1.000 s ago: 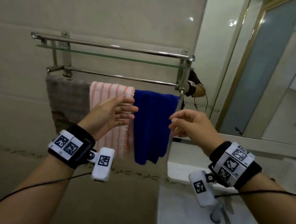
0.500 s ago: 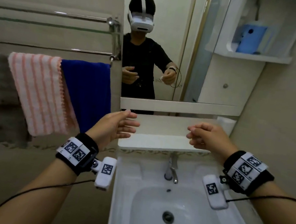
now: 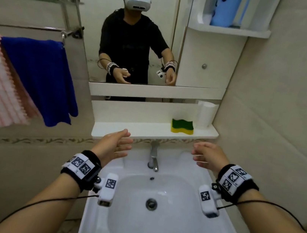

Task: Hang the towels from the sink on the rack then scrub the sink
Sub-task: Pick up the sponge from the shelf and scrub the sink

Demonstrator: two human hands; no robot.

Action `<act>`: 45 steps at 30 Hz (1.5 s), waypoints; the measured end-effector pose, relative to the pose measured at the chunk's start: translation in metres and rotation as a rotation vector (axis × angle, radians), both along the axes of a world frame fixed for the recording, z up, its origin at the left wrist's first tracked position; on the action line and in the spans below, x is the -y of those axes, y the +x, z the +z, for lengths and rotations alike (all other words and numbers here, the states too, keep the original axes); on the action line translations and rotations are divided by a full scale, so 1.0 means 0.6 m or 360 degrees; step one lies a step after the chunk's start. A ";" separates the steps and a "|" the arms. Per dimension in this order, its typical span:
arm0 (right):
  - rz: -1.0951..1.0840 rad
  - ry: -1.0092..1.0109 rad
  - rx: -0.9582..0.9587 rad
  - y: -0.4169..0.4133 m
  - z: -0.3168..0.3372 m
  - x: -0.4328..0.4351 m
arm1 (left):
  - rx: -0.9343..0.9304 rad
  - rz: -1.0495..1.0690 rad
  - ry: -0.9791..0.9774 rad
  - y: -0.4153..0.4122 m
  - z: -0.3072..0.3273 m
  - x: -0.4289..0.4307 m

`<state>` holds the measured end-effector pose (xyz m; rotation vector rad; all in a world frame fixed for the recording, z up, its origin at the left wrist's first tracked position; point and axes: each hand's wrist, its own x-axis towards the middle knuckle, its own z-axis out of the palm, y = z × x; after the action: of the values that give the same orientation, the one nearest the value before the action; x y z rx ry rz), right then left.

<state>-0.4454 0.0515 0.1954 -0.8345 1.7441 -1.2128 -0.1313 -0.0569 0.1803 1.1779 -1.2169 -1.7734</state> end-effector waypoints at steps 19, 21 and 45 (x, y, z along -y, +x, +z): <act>0.0327 0.0208 -0.1289 -0.015 -0.056 0.305 | -0.1111 0.0860 0.0653 0.095 -0.180 0.194; 0.0404 0.0306 -0.1507 -0.019 -0.060 0.321 | -0.1085 0.0832 0.0642 0.108 -0.188 0.206; 0.0466 0.0222 -0.1302 0.303 -0.085 0.415 | -0.0790 0.0618 0.0548 0.183 -0.190 0.212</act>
<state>-0.2636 -0.1975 0.1446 -1.5783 2.1865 -0.5599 -0.0217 -0.1841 0.0662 0.9835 -0.3767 -1.8558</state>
